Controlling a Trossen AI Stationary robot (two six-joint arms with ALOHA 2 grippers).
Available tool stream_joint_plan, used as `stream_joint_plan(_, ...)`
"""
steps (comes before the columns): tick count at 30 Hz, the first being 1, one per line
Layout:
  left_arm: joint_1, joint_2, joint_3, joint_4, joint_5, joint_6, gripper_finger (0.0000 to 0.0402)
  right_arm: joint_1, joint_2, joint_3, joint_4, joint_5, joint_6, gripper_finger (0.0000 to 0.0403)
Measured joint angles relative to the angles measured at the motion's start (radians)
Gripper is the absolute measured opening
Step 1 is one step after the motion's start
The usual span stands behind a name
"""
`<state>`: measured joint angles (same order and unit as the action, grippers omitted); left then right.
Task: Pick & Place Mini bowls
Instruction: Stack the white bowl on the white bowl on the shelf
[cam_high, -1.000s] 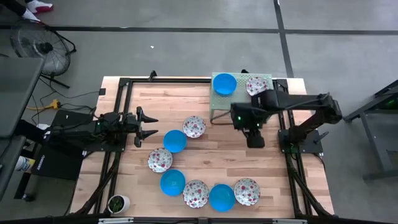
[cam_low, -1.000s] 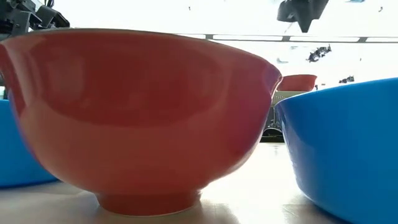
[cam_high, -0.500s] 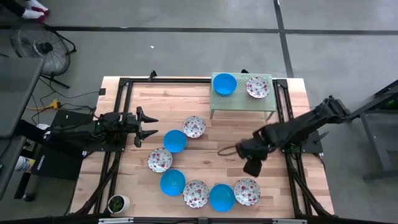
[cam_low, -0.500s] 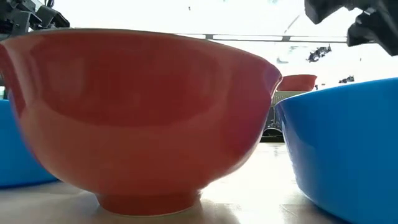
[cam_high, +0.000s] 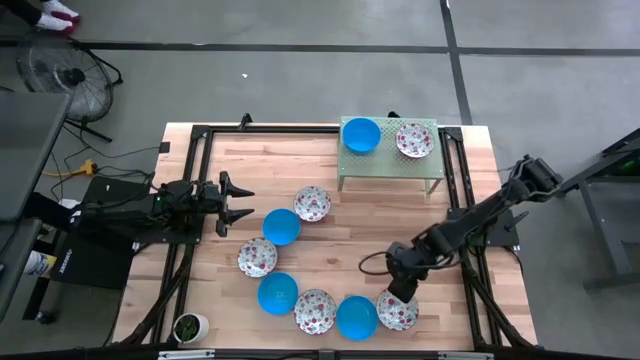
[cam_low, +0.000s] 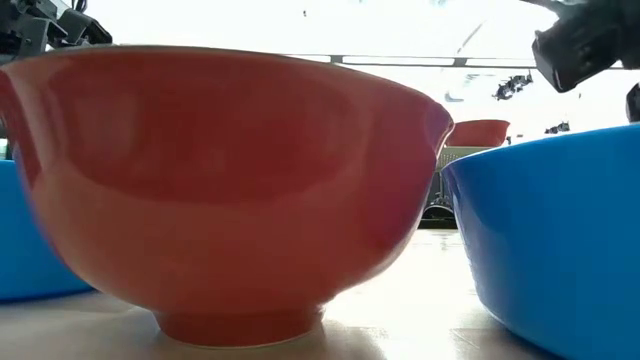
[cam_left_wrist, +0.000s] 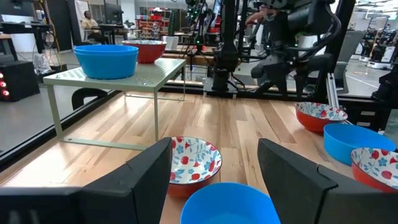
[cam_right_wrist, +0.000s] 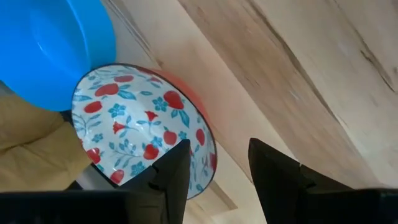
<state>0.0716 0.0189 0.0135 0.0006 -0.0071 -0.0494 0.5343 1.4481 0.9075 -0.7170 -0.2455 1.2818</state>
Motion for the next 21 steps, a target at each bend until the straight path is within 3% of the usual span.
stream_joint_plan(21,0.0,0.0,0.0,0.0,0.0,0.0,0.0232,0.025,0.128,0.0,0.071,0.017,-0.236,0.0144)
